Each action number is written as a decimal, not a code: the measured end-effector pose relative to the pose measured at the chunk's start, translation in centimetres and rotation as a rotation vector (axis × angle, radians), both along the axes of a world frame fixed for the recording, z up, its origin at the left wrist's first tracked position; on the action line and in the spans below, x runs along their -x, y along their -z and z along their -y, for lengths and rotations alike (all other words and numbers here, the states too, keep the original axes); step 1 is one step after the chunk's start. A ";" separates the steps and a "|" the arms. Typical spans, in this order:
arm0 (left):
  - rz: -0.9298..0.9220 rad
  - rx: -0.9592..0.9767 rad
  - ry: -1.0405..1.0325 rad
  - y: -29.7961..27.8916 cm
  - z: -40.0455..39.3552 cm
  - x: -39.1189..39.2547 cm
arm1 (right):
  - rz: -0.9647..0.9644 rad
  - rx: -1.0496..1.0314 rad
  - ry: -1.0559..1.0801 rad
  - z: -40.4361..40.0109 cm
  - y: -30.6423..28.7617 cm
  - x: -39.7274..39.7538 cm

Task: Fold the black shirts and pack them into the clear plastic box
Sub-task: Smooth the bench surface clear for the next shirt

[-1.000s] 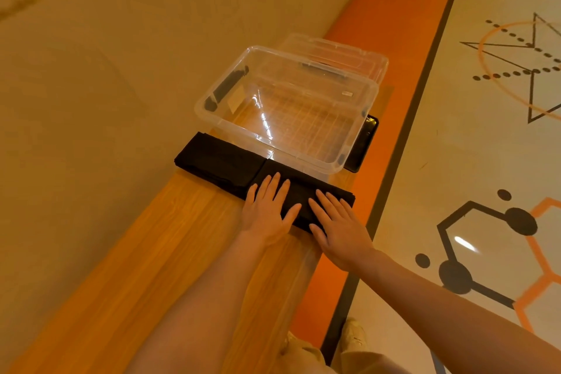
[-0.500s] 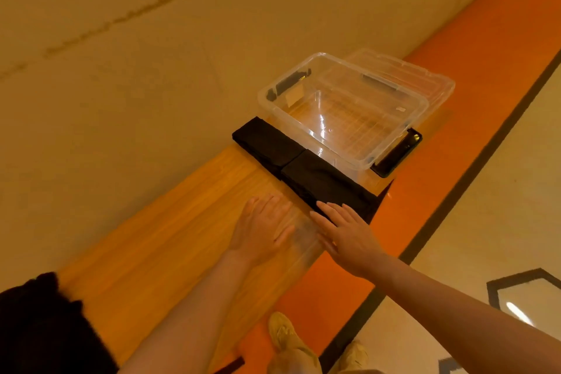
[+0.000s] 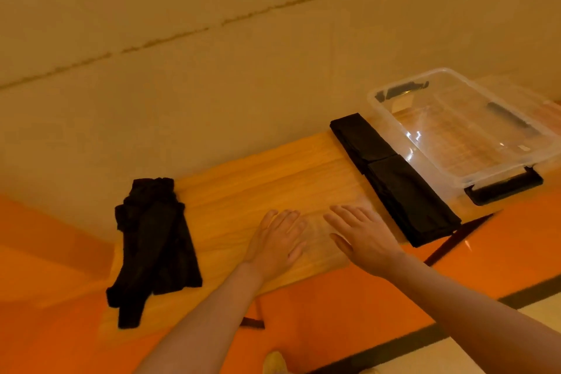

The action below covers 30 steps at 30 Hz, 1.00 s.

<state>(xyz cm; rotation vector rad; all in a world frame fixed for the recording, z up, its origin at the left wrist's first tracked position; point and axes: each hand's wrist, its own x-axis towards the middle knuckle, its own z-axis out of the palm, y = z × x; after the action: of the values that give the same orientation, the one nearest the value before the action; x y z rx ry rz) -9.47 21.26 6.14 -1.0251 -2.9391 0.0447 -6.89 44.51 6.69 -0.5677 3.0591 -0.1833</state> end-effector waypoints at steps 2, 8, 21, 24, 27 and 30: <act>0.026 -0.003 -0.059 0.3 1.8 -0.8 | 0.011 -0.009 -0.029 1.8 0.5 0.5; 0.027 -0.011 -0.188 1.8 9.0 -3.6 | 0.022 -0.043 -0.163 8.3 0.4 2.0; 0.183 -0.023 -0.690 4.5 23.5 -7.5 | 0.036 -0.074 -0.312 23.5 1.8 2.5; 0.217 -0.067 -0.772 5.4 25.5 -8.5 | 0.050 -0.076 -0.351 26.6 3.3 1.9; 0.269 -0.066 -0.774 6.6 26.6 -9.6 | 0.114 -0.097 -0.404 29.5 4.4 1.0; 0.253 -0.114 -0.768 7.5 26.9 -10.3 | 0.206 -0.155 -0.386 31.9 5.0 0.0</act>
<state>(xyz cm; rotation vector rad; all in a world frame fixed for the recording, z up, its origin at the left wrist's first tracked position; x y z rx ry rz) 0.83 -5.65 -1.34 0.1651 -3.3085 -0.2480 -6.93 12.60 1.72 -1.0359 2.6722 0.0063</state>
